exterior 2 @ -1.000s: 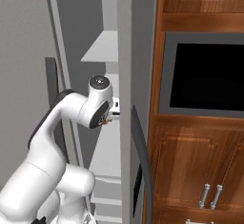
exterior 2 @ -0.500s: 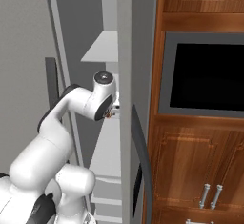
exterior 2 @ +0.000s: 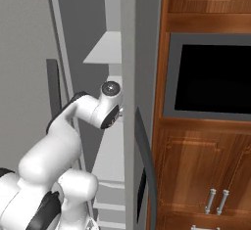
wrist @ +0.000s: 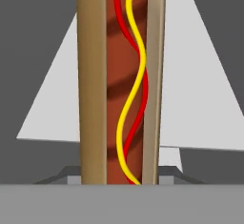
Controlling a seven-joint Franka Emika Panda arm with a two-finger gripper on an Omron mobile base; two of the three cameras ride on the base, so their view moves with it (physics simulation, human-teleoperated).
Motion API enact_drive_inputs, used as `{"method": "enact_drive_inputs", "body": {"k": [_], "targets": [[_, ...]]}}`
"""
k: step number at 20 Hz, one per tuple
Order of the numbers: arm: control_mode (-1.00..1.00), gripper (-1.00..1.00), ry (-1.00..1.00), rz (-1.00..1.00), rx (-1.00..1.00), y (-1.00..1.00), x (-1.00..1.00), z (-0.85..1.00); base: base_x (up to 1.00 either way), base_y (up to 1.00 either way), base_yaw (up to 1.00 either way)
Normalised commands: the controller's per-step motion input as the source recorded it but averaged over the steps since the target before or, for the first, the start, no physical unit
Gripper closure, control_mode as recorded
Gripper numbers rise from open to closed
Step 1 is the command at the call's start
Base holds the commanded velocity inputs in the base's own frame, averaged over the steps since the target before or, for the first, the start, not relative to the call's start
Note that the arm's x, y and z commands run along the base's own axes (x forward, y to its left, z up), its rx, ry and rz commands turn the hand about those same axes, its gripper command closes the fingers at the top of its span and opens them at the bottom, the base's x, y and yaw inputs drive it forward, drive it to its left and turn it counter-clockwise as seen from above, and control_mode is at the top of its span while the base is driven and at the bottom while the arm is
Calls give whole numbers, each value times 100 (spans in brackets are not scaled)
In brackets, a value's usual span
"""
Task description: Store the hot dog in the freezer for long-term storage. Close the freezer door after placing the cooked food.
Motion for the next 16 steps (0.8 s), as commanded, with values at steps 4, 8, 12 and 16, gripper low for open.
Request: {"method": "enact_drive_inputs", "body": {"k": [4,8,12,16], "targets": [[-100,100,-3,0,0,-4,20,-15,0,0,0],[-100,100,0,0,0,-3,28,0,0,0,0],[-100,100,5,0,0,-7,30,0,0,0,0],[-100,100,10,0,0,-2,26,0,0,0,0]]}}
